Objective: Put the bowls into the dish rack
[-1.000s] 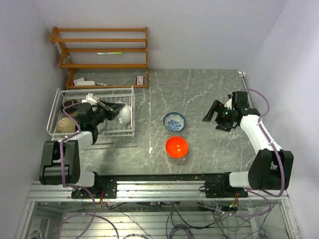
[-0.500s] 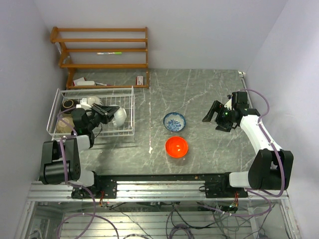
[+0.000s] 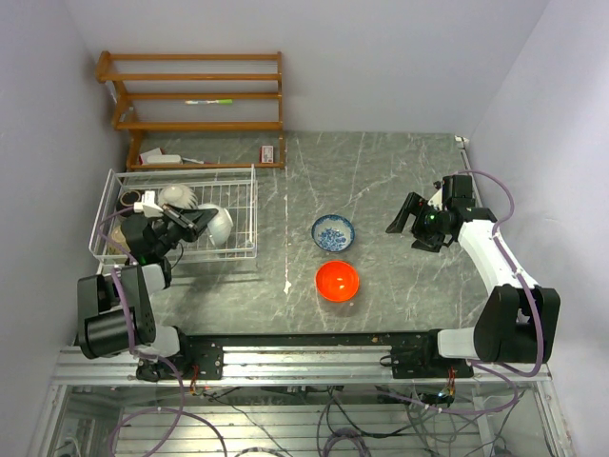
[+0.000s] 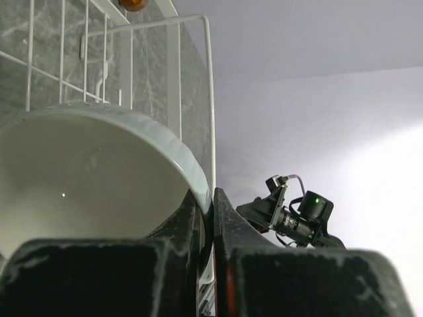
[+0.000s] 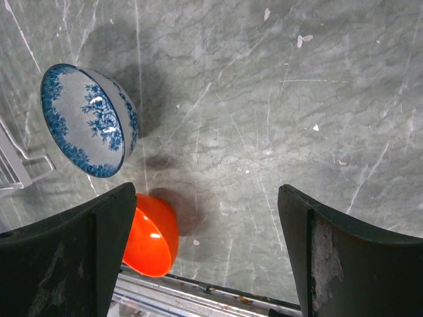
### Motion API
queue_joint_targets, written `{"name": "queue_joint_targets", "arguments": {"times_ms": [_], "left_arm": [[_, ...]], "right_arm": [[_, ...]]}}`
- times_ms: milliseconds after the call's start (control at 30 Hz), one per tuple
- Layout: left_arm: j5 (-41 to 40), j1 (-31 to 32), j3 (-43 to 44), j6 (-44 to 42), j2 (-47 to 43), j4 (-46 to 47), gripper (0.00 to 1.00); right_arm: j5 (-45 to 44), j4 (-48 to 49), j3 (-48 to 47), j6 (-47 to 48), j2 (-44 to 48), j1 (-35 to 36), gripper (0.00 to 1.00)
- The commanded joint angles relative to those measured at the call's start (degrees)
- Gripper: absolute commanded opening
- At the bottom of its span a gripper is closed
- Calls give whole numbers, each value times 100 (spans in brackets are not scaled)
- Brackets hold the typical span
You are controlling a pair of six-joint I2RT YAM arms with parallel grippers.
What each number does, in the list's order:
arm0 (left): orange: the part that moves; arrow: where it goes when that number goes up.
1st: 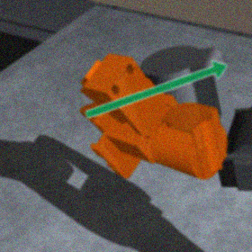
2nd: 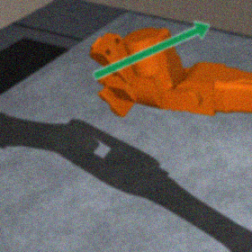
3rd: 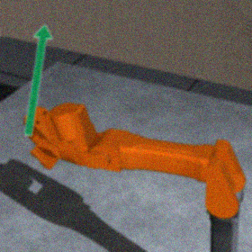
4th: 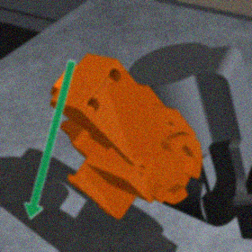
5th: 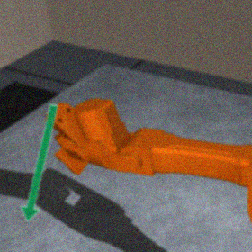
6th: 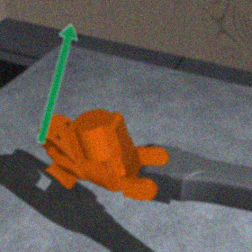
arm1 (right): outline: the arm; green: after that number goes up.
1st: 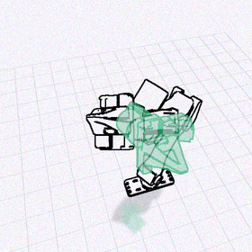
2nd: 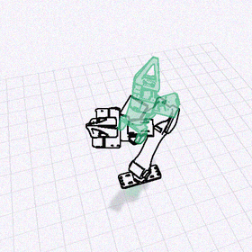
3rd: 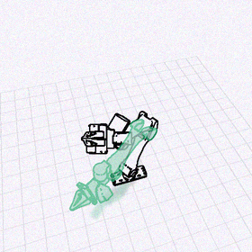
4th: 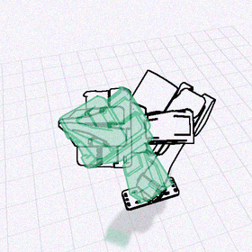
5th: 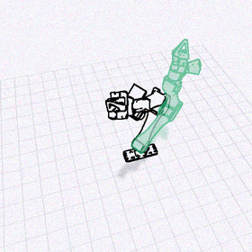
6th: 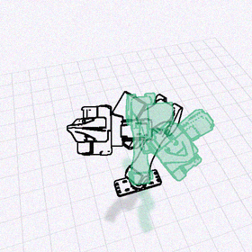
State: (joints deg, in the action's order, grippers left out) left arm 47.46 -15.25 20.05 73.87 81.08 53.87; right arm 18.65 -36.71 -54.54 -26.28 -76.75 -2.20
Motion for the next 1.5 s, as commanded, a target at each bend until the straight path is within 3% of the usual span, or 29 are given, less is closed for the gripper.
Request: {"name": "queue_joint_targets", "arguments": {"times_ms": [0, 200, 533, 867, 1167, 1467], "left_arm": [[-11, -81, 74, -204, -82, -907, 7], [-313, -69, 614, 316, -397, -778, 7], [-752, 311, 816, 1622, 657, 1383, 7], [-1086, 762, 951, 1701, 1265, 1773, 7], [-1149, 810, 464, 1647, 1860, 2190, 7], [-972, 607, -246, 993, 1567, 1456, 11]], "right_arm": [[-48, 46, 65, 57, -22, -7, 88], [-19, 81, 69, 49, -54, 0, 88], [-26, 124, 55, 37, -105, -7, 88], [-70, 161, 149, 51, -101, 0, 88], [-62, 188, 85, 79, -225, 0, 88], [-63, 235, 178, 74, -209, 0, 88]]}}
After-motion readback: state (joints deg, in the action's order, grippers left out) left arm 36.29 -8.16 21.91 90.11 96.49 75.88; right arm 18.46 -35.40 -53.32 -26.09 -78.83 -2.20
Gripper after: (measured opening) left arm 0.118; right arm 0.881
